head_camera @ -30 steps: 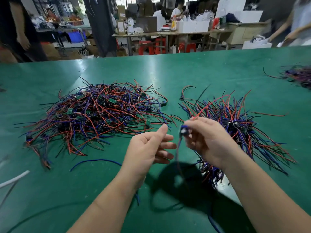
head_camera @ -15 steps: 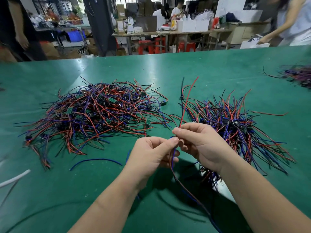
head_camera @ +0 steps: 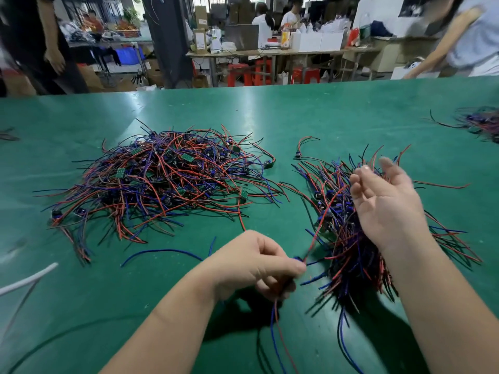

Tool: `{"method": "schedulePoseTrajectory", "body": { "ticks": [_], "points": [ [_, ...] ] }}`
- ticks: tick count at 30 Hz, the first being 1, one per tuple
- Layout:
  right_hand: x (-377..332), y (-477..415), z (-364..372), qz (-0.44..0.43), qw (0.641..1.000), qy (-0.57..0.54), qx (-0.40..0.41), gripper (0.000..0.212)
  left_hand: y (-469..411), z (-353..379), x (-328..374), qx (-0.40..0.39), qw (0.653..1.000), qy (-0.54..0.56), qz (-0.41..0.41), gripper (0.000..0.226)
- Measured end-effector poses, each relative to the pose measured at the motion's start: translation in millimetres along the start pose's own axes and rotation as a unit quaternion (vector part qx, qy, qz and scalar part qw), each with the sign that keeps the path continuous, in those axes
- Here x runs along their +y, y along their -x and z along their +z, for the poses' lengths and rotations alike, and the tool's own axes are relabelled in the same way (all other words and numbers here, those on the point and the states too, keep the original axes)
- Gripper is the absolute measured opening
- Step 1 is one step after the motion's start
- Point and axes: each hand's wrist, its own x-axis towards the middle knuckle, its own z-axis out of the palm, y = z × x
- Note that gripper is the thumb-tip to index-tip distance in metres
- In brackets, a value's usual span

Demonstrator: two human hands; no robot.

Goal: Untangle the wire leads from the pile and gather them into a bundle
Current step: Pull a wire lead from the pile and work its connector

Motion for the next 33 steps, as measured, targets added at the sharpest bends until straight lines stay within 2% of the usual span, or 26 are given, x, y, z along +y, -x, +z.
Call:
{"method": "schedulePoseTrajectory", "body": {
  "ticks": [3,5,7,9,10,12,15,17,18,20,21,22,23,26,28,30,33],
  "points": [
    [3,3,3,-0.037,0.999,0.035,0.017,0.023,-4,-6,2,0.105,0.990,0.092,0.011,0.020],
    [10,10,8,-0.058,0.990,0.128,-0.032,0.021,-9,-8,2,0.178,0.973,0.145,0.022,0.023],
    [20,21,12,-0.047,0.947,0.261,-0.182,0.019,-12,-8,0,0.212,0.963,0.164,0.034,0.028],
    [30,34,12,-0.009,0.864,0.382,-0.327,0.029,-13,-7,-1,0.207,0.965,0.151,0.050,0.031],
    [34,38,12,-0.007,0.834,0.415,-0.364,0.030,-12,-7,-2,0.201,0.968,0.138,0.057,0.033],
    [38,42,13,-0.040,0.823,0.428,-0.372,0.025,-12,-7,-3,0.186,0.974,0.115,0.065,0.034],
    [35,37,13,-0.082,0.852,0.392,-0.338,0.024,-11,-11,1,0.192,0.972,0.121,0.067,0.039],
    [28,32,12,-0.106,0.872,0.374,-0.297,0.024,-10,-21,2,0.280,0.955,0.048,0.083,0.044],
    [23,28,10,-0.122,0.880,0.370,-0.271,0.022,-9,-32,-1,0.349,0.931,-0.048,0.095,0.043],
    [11,20,5,-0.157,0.893,0.366,-0.208,0.021,-3,-55,-7,0.486,0.828,-0.261,0.106,0.023],
    [5,14,2,-0.175,0.898,0.364,-0.172,0.020,0,-66,-11,0.522,0.784,-0.323,0.095,0.017],
    [-1,9,-2,-0.192,0.900,0.368,-0.133,0.019,1,-75,-16,0.541,0.758,-0.357,0.073,0.024],
    [-5,3,-6,-0.209,0.893,0.387,-0.093,0.018,1,-81,-21,0.547,0.750,-0.370,0.039,0.033],
    [-11,-11,-19,-0.215,0.823,0.526,0.000,0.024,0,-90,-31,0.512,0.761,-0.388,-0.090,0.052],
    [-14,-17,-27,-0.186,0.755,0.628,0.034,0.034,-2,-93,-37,0.480,0.756,-0.422,-0.140,0.048],
    [-15,-18,-27,-0.160,0.698,0.696,0.055,0.047,-2,-96,-38,0.491,0.733,-0.450,-0.138,0.034],
    [-13,-12,-20,-0.164,0.679,0.711,0.084,0.051,1,-94,-35,0.537,0.716,-0.433,-0.106,0.012]
  ]
}}
